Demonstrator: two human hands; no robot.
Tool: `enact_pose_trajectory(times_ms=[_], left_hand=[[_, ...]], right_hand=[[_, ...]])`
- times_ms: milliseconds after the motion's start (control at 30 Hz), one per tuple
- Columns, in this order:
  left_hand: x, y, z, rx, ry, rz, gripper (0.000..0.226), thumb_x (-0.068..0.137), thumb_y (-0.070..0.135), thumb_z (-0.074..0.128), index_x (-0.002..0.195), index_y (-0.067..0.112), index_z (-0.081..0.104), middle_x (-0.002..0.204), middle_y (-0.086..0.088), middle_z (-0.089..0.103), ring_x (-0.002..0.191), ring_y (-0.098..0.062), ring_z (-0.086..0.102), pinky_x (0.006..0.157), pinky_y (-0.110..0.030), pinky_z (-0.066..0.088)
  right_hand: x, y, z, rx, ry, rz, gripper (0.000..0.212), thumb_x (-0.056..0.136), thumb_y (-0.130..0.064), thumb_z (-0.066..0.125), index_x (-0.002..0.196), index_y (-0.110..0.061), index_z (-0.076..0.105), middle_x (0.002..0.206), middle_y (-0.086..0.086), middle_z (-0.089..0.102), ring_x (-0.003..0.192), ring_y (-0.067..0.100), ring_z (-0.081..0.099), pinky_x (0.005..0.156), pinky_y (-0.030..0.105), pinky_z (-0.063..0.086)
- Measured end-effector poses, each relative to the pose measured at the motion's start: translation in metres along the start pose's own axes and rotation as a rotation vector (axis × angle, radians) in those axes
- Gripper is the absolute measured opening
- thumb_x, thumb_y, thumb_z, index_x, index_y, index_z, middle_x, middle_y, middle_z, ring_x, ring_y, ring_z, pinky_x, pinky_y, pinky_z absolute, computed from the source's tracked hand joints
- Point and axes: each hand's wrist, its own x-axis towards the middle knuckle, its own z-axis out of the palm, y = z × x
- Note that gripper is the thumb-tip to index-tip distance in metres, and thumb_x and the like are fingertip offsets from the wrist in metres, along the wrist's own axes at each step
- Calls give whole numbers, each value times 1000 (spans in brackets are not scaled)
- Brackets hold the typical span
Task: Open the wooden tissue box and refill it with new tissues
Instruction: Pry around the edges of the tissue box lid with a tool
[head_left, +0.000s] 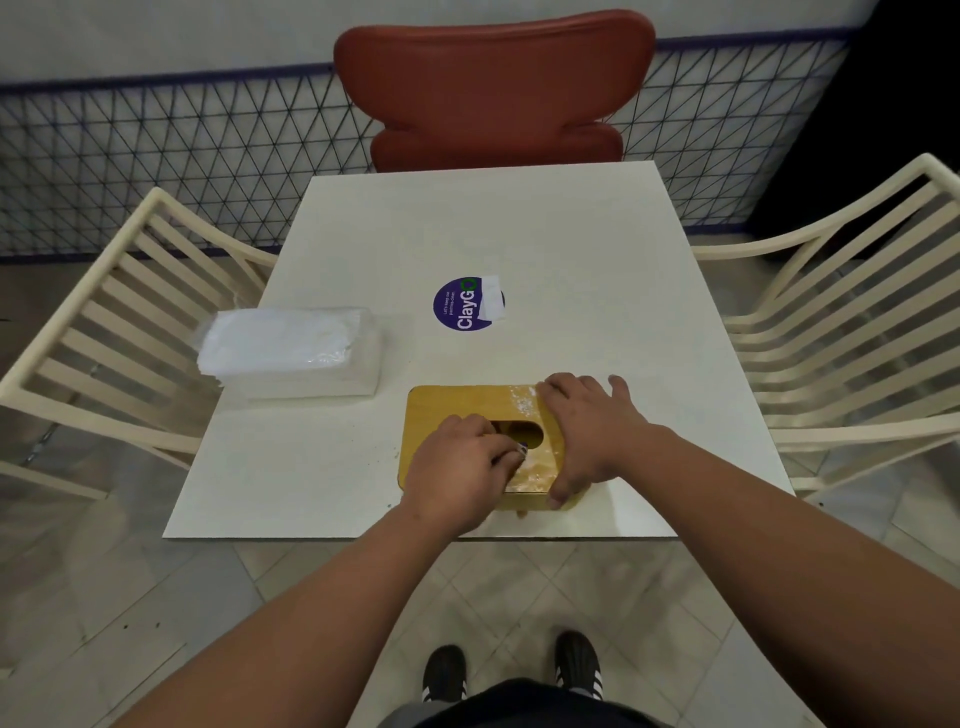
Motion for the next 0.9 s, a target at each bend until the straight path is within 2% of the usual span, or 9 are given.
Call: enact_pose_trajectory(times_ms=[133, 367, 567, 700, 833, 900], left_hand=[[-4, 11, 8, -11, -36, 109, 28, 94, 45, 48, 109, 35, 70, 106, 9, 61, 97, -16, 49, 71, -26, 37], [-16, -29, -4, 43, 21, 112, 30, 91, 46, 48, 104, 34, 72, 101, 10, 62, 93, -16, 52, 69, -25, 40], [-3, 14, 13, 2, -22, 276, 26, 88, 41, 54, 98, 30, 75, 89, 5, 63, 79, -18, 51, 58, -29, 42], [-3, -1, 6, 28, -35, 262, 28, 92, 44, 50, 105, 32, 72, 95, 8, 61, 85, -15, 49, 64, -29, 42], [-10, -16, 1, 49, -7, 255, 29, 88, 43, 50, 98, 31, 75, 89, 6, 62, 81, -18, 54, 61, -28, 42], [-3, -11, 1, 77, -32, 260, 30, 92, 45, 48, 102, 32, 73, 93, 6, 62, 85, -19, 53, 66, -29, 40]], right_hand=[[0, 0, 1, -7, 4, 4, 137, 45, -76, 76, 151, -20, 9, 154, 0, 15, 141, 25, 21, 114, 58, 12], [-1, 1, 0, 9, -10, -2, 139, 44, -77, 76, 152, -21, 8, 155, 0, 14, 142, 26, 19, 115, 58, 10], [0, 1, 1, -14, 8, 1, 138, 43, -76, 76, 151, -20, 11, 154, 0, 17, 140, 25, 23, 114, 57, 13], [0, 2, 0, -11, 0, -1, 139, 43, -77, 76, 151, -21, 10, 154, 0, 15, 140, 26, 22, 114, 57, 13], [-1, 1, 0, -14, 3, -2, 138, 43, -77, 77, 151, -21, 10, 154, 0, 16, 139, 25, 22, 115, 56, 13], [-1, 0, -1, -17, 5, -1, 138, 43, -76, 77, 151, -21, 11, 154, 0, 16, 139, 25, 22, 115, 56, 13]])
